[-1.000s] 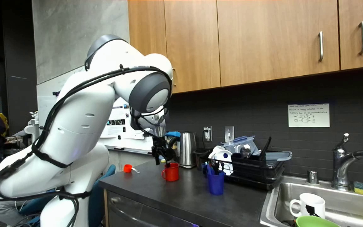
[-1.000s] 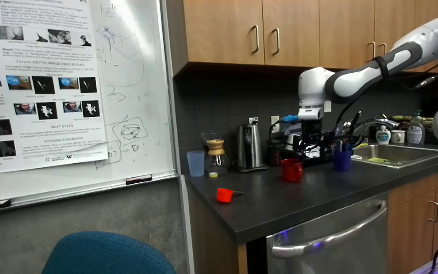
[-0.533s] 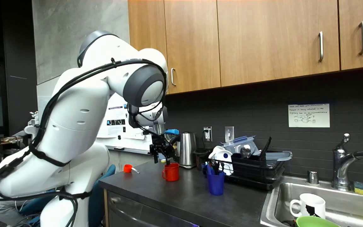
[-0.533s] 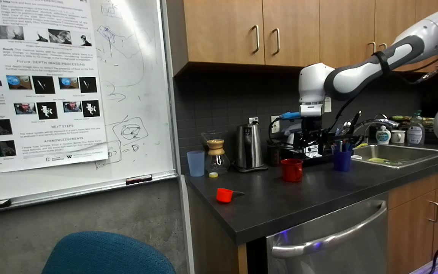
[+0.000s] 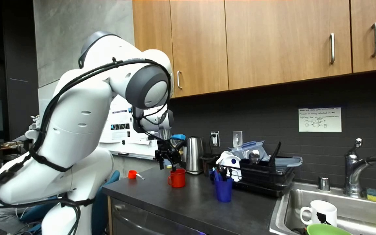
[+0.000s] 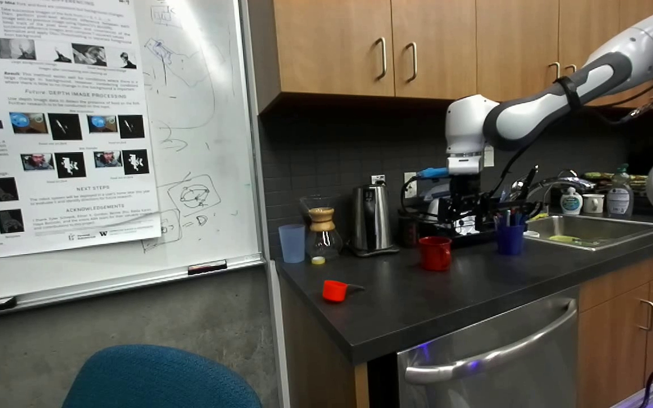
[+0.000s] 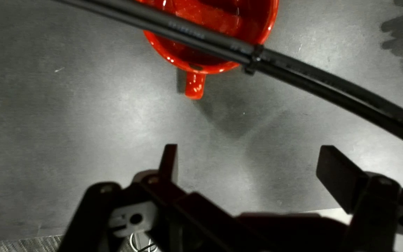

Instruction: Move the red mug forwards.

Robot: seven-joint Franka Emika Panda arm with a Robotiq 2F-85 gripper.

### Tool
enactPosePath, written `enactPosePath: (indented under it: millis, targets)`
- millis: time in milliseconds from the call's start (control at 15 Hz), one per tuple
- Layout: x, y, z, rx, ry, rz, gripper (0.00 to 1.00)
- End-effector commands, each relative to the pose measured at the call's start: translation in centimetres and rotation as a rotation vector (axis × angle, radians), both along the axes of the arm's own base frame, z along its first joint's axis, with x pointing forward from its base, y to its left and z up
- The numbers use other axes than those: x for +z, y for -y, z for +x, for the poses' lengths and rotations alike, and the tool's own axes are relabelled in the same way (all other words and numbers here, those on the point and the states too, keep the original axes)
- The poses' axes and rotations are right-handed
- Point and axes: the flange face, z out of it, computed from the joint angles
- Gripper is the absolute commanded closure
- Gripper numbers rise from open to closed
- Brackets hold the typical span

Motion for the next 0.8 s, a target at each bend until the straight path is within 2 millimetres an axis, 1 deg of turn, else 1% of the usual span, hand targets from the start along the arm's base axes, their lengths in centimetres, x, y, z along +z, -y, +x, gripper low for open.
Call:
enactPosePath:
  millis: [0,533,733]
  targets:
    - [-0.1,-0.4,0.0,0.037,0.001,0.008,0.0]
    - [-0.4,-2.7,0.6,0.216,0.039,0.034,0.0]
    - [-0.4,-4.1,1.0,0.291,0.072,0.036,0.0]
